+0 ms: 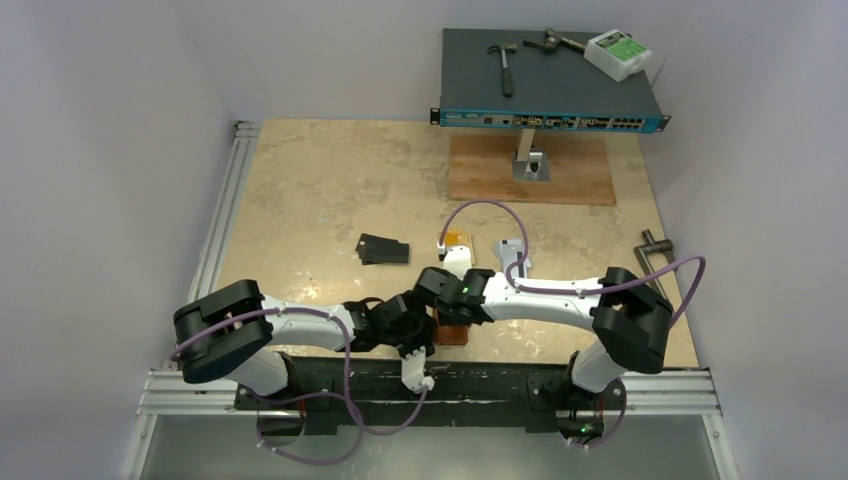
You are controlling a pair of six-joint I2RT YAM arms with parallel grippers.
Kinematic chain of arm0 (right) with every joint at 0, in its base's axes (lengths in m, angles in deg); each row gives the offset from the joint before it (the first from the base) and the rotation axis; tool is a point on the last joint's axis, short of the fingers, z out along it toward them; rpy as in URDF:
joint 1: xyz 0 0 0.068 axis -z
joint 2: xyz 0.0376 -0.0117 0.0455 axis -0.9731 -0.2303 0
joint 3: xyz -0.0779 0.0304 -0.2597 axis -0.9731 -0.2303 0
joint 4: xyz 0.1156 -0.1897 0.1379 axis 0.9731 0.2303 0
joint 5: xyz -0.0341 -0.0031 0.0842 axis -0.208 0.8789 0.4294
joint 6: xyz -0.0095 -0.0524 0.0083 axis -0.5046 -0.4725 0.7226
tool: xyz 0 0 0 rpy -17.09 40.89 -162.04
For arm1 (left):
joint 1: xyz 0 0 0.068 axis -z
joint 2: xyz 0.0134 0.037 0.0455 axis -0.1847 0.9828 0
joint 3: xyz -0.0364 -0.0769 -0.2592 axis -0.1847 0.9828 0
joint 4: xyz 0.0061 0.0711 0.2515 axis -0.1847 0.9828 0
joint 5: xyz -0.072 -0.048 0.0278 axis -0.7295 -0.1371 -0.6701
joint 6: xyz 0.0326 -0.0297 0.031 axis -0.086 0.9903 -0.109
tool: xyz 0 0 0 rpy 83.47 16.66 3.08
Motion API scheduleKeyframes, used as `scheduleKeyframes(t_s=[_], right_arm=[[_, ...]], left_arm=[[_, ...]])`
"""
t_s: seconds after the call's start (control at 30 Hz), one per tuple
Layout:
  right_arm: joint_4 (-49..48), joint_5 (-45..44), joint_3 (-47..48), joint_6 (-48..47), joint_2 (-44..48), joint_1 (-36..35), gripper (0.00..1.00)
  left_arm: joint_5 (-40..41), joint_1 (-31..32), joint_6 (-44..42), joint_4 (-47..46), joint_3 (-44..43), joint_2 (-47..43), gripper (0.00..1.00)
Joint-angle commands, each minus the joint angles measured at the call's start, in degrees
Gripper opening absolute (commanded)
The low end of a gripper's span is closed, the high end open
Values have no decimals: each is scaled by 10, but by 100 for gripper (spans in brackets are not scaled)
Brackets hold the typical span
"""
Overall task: Put the credit cards into the card holder
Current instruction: Close the card holder at the center of the board.
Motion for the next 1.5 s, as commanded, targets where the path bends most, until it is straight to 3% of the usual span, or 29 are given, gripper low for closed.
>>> scheduleKeyframes(t_s=[0.0,0.27,0.83,1.17,1.33,1.47], right_arm=[[41,-17,-35,10,-31,-26,38],[-3,28,-66,19,-10,-26,34],[22,1,-69,23,27,-10,21],[36,-3,-60,32,50,-10,15],[51,-5,-50,38,61,-10,21],[65,-19,-53,52,71,-11,43]], left_arm=[[7,1,25,40,-16,-2,2],[11,1,23,37,-9,-3,2],[17,1,6,-13,17,2,2],[38,1,0,-102,60,8,2],[39,1,-8,-103,68,8,2],[37,1,-24,-106,76,8,2]])
